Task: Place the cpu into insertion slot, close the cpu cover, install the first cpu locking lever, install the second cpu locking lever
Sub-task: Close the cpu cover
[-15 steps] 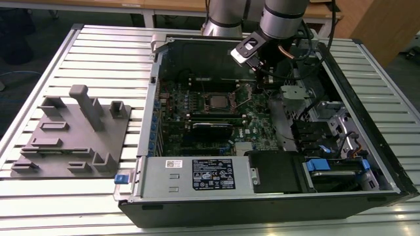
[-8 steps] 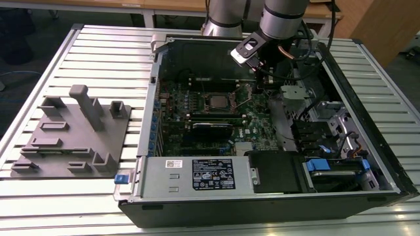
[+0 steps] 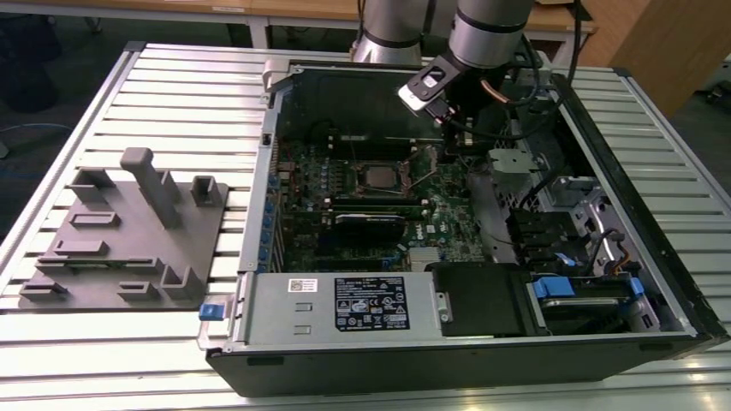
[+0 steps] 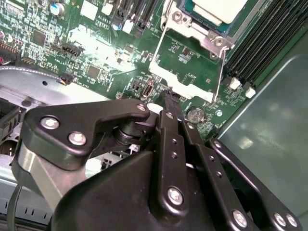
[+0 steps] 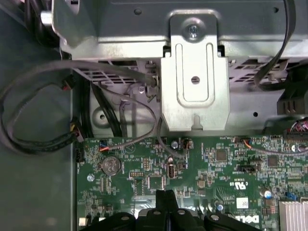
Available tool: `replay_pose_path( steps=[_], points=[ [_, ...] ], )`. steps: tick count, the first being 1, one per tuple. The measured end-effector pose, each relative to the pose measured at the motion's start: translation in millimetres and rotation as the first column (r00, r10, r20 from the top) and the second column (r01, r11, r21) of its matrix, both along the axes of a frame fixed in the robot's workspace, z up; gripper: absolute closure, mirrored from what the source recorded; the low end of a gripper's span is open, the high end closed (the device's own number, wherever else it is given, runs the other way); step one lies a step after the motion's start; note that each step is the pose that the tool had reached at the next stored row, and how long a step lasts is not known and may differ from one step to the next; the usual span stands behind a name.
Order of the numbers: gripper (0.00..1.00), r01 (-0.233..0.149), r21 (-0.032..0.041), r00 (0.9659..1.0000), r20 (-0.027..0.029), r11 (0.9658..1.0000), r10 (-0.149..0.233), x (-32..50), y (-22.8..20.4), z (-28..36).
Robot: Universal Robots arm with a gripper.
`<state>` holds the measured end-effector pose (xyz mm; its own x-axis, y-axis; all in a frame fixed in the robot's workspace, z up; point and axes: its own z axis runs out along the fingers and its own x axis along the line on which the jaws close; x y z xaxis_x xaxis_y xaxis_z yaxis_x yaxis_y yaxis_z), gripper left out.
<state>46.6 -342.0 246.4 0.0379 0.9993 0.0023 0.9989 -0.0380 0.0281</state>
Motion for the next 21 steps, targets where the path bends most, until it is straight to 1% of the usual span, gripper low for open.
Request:
replay_pose_path(
  steps=[1, 3, 6, 8, 14, 16, 18, 21],
  points=[
    [0.89, 0.000, 0.0000, 1.0000, 0.0004, 1.0000, 0.000, -1.7, 0.0, 0.0],
    [0.89, 0.000, 0.0001, 1.0000, 0.0031, 1.0000, 0.000, -8.7, 0.0, 0.0],
    [0.89, 0.000, 0.0000, 0.9999, 0.0101, 1.0000, 0.000, -17.7, 0.0, 0.0],
    [0.89, 0.001, 0.0000, 0.9999, 0.0169, 1.0000, -0.001, -24.6, 0.0, 0.0],
    [0.89, 0.001, 0.0003, 0.9992, 0.0401, 1.0000, -0.001, -46.9, 0.0, -0.1],
    [0.89, 0.001, 0.0002, 0.9990, 0.0455, 1.0000, -0.001, -53.4, 0.0, 0.0],
    [0.89, 0.001, 0.0002, 0.9989, 0.0472, 1.0000, -0.001, -55.5, 0.0, 0.0],
    [0.89, 0.001, 0.0001, 0.9989, 0.0473, 1.0000, -0.001, -55.6, 0.0, 0.0]
  ],
)
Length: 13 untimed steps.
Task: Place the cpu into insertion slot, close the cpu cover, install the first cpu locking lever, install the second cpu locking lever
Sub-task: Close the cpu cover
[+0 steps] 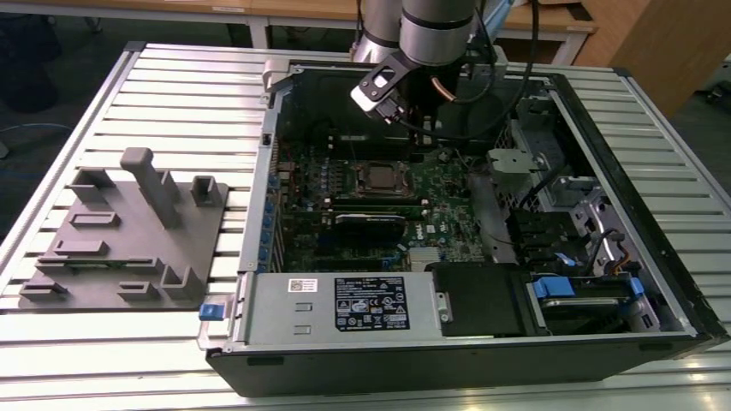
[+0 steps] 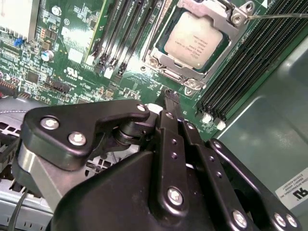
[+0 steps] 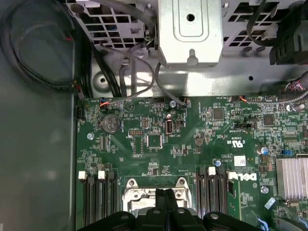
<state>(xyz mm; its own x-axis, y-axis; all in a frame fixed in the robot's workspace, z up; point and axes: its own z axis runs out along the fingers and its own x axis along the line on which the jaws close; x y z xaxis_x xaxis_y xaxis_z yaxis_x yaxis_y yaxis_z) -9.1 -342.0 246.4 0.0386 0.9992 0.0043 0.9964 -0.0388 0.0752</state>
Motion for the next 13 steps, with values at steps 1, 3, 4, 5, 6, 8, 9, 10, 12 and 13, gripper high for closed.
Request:
replay_pose_path(
  steps=[1, 3, 4, 5, 6, 8, 9, 10, 12, 13],
  points=[
    [0.89, 0.000, 0.0000, 1.0000, 0.0000, 1.0000, 0.000, 0.0, 0.0, 0.0],
    [0.89, 0.000, 0.0001, 1.0000, -0.0026, 1.0000, 0.000, -0.1, 0.0, -0.1],
    [0.89, 0.000, 0.0001, 0.9999, -0.0128, 1.0000, 0.000, -0.1, 0.0, -0.2],
    [0.89, 0.000, -0.0001, 0.9998, -0.0222, 1.0000, 0.000, -0.1, 0.0, -0.3],
    [0.89, 0.000, -0.0004, 0.9995, -0.0322, 1.0000, 0.000, 0.0, 0.0, -0.4],
    [0.89, 0.000, -0.0007, 0.9986, -0.0536, 1.0000, 0.000, 0.0, 0.0, -0.7],
    [0.89, 0.000, -0.0008, 0.9985, -0.0541, 1.0000, 0.000, -0.1, 0.0, -0.7],
    [0.89, 0.000, -0.0008, 0.9985, -0.0542, 1.0000, 0.000, -0.1, 0.0, -0.7],
    [0.89, 0.000, -0.0008, 0.9985, -0.0544, 1.0000, 0.000, 0.0, 0.0, -0.7],
    [0.89, 0.000, -0.0007, 0.9985, -0.0546, 1.0000, 0.000, 0.0, 0.0, -0.7]
  ],
)
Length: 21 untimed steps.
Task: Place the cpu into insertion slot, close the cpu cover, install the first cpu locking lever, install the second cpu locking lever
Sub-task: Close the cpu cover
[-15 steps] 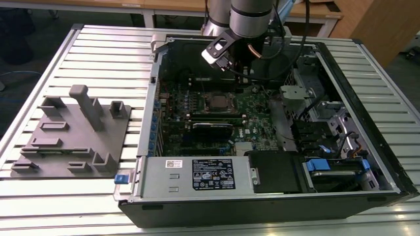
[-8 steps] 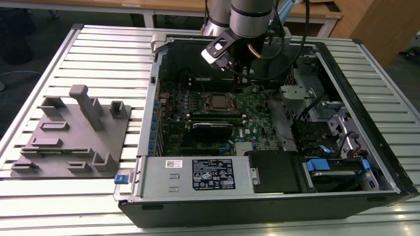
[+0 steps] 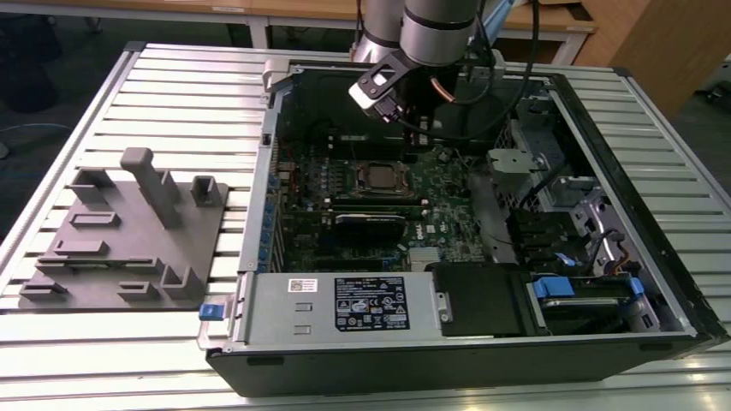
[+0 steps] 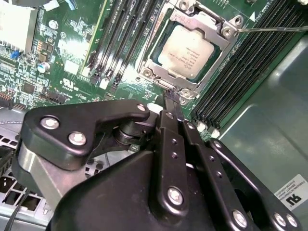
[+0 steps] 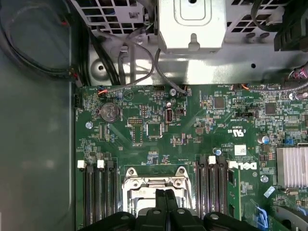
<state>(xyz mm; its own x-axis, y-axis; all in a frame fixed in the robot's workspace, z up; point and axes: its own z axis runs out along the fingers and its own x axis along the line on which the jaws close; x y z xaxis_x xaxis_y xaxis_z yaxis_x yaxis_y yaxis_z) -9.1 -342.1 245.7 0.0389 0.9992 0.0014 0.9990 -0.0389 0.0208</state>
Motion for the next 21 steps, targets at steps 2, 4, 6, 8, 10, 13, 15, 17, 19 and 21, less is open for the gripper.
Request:
replay_pose_path(
  steps=[2, 4, 6, 8, 10, 13, 15, 17, 19, 21],
  points=[
    [0.89, 0.000, 0.0000, 1.0000, 0.0000, 1.0000, 0.000, -0.6, 0.0, -0.1],
    [0.89, 0.000, 0.0002, 1.0000, 0.0003, 1.0000, 0.000, -5.4, 0.0, -0.4],
    [0.89, 0.000, 0.0001, 1.0000, 0.0004, 1.0000, 0.000, -9.4, 0.0, -0.9],
    [0.89, 0.000, 0.0002, 1.0000, 0.0004, 1.0000, 0.000, -13.5, 0.1, -2.1],
    [0.89, 0.000, 0.0001, 1.0000, 0.0003, 1.0000, 0.000, -17.2, 0.0, -3.6],
    [0.89, 0.000, 0.0001, 1.0000, 0.0003, 1.0000, 0.000, -21.3, 0.0, -7.2],
    [0.89, 0.000, 0.0001, 1.0000, 0.0003, 1.0000, 0.000, -23.2, 0.0, -9.1],
    [0.89, 0.000, 0.0001, 1.0000, 0.0003, 1.0000, 0.000, -25.5, 0.0, -10.9],
    [0.89, 0.000, 0.0000, 1.0000, 0.0003, 1.0000, 0.000, -28.2, 0.0, -12.3],
    [0.89, 0.000, -0.0001, 1.0000, 0.0002, 1.0000, 0.000, -29.3, 0.0, -12.5]
  ],
)
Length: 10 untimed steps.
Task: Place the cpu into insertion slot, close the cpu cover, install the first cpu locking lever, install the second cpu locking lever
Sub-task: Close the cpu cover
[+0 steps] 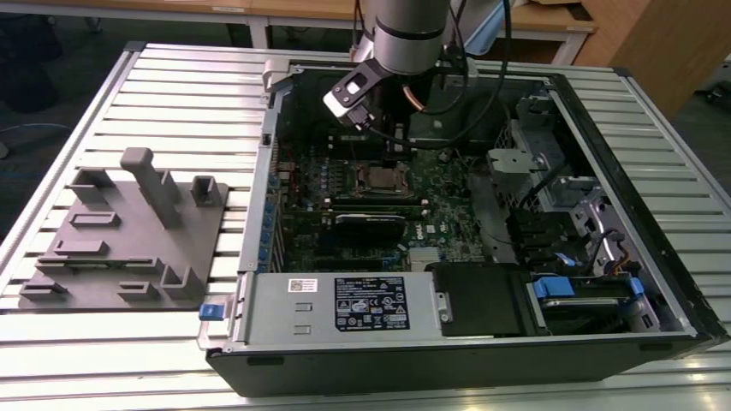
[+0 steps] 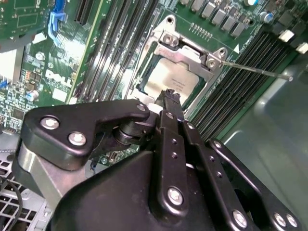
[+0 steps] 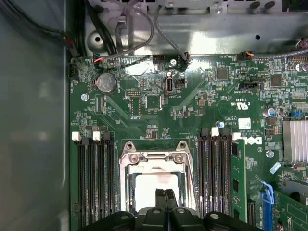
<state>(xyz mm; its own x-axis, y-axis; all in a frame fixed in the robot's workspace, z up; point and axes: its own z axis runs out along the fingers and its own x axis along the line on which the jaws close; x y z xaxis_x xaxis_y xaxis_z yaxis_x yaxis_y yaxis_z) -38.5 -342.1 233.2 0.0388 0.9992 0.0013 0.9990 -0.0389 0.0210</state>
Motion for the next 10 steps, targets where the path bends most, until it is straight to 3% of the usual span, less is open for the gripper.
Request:
replay_pose_path(
  steps=[10],
  points=[
    [0.89, 0.000, 0.0001, 1.0000, 0.0001, 1.0000, 0.000, -1.2, 0.0, -1.3]
  ],
)
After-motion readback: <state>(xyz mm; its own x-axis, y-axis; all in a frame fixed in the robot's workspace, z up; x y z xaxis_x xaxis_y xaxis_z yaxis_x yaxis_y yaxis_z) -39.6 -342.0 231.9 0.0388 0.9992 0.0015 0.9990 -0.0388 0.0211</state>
